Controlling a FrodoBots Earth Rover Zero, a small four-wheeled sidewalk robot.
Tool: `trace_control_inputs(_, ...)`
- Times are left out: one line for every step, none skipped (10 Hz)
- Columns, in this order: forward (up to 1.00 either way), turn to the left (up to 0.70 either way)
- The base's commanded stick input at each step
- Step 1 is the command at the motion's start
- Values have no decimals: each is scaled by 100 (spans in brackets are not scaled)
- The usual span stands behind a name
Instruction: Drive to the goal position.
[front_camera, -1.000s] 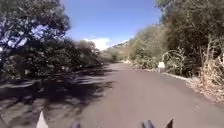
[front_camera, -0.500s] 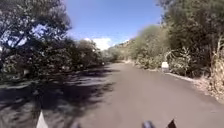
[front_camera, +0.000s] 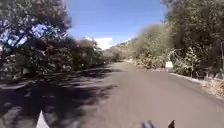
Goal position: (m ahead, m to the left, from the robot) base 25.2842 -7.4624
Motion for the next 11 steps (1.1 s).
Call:
trace_control_inputs(50, 0)
trace_control_inputs(50, 0)
trace_control_inputs(50, 0)
trace_control_inputs(50, 0)
trace_control_inputs(50, 0)
trace_control_inputs(50, 0)
trace_control_inputs(50, 0)
trace_control_inputs(50, 0)
trace_control_inputs(50, -50)
trace_control_inputs(50, -50)
trace_control_inputs(50, -50)
